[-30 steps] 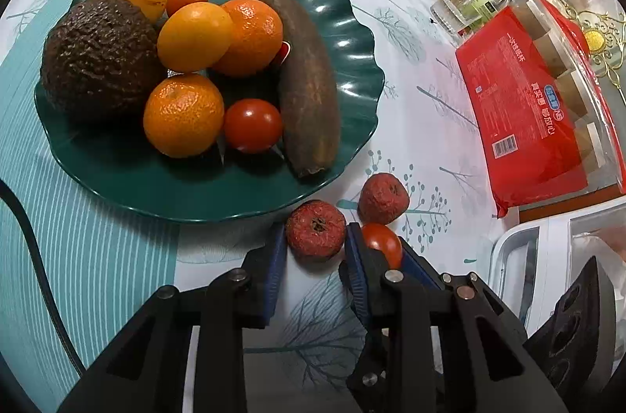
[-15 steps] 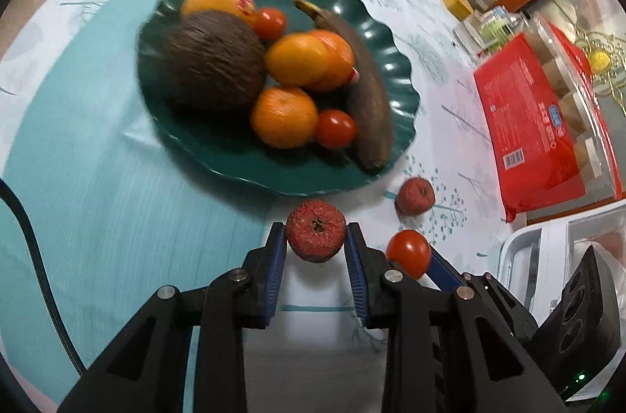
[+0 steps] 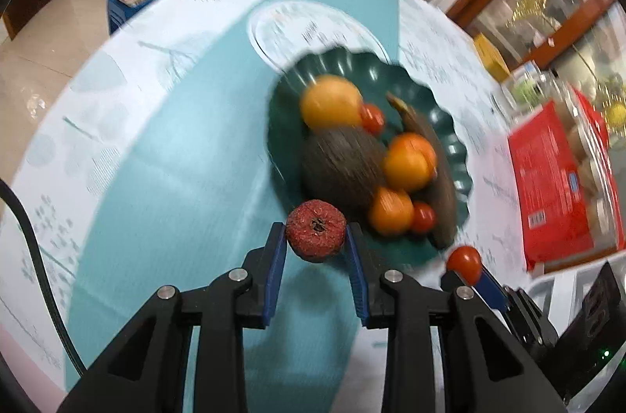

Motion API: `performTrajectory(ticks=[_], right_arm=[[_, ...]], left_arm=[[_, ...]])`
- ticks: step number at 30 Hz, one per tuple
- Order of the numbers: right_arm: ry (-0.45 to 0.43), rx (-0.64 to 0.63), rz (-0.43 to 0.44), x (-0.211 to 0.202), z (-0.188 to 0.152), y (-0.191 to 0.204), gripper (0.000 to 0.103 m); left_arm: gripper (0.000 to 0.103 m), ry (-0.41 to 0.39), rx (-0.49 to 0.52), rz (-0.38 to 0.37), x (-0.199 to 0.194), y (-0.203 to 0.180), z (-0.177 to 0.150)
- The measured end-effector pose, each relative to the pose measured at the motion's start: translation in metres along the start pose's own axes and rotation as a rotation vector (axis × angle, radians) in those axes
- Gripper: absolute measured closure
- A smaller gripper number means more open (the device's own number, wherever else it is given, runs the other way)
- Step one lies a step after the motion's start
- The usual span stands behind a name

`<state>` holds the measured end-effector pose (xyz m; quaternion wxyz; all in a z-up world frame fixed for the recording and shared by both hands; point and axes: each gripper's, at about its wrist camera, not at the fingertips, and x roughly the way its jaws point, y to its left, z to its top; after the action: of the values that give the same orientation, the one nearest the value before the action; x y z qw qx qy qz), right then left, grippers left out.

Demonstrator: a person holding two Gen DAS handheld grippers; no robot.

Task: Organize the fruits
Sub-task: 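Place the lychee and red tomato on the green plate and open both tools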

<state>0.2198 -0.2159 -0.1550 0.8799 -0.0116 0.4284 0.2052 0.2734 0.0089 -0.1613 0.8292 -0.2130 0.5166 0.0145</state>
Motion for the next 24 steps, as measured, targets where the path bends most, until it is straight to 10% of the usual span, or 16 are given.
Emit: performTrajectory(ticks=[24], right_arm=[[-0.042,0.052,-0.073,0.031,0.036,0.009,0.070]], left_arm=[[0.069,-0.038,0.074,-0.035,0.029,0.009,0.065]])
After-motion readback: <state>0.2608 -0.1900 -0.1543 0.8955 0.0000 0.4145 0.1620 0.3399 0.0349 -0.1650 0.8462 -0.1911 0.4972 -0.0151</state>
